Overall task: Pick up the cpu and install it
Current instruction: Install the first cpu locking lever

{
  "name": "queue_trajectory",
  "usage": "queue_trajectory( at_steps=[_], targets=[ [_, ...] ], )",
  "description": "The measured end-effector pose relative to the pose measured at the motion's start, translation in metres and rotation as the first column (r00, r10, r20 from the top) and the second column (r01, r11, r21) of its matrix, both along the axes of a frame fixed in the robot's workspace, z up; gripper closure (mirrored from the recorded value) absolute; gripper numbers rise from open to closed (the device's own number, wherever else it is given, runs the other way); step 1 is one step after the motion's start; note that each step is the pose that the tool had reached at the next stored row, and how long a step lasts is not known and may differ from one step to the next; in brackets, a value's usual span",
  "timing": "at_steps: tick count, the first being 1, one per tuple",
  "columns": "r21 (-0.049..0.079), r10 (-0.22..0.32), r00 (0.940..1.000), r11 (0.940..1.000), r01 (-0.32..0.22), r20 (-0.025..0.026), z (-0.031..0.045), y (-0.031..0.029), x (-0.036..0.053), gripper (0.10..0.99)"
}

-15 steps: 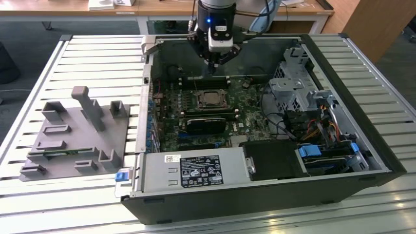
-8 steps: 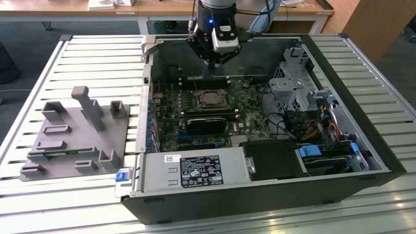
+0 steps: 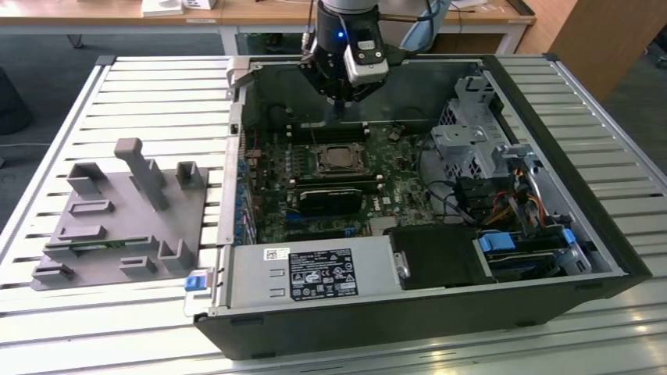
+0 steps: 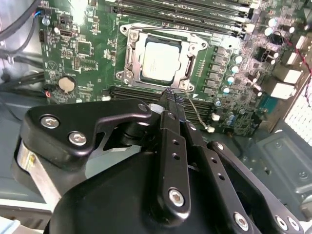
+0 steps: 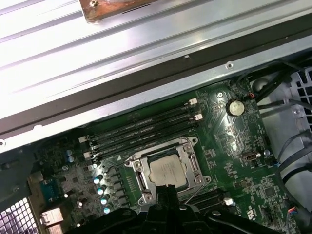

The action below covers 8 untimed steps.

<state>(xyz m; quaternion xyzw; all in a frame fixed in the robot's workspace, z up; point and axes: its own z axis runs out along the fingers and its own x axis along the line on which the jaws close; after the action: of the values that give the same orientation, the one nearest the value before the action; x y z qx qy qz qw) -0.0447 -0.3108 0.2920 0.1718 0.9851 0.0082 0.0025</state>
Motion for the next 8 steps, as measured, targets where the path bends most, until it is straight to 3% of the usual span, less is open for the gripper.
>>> queue_trajectory(
  at_steps=[8],
  targets=[
    [0.000, 0.098, 0.9952, 0.9952, -0.098, 0.0000, 0.0000, 0.0000, 0.0000, 0.980]
  ],
)
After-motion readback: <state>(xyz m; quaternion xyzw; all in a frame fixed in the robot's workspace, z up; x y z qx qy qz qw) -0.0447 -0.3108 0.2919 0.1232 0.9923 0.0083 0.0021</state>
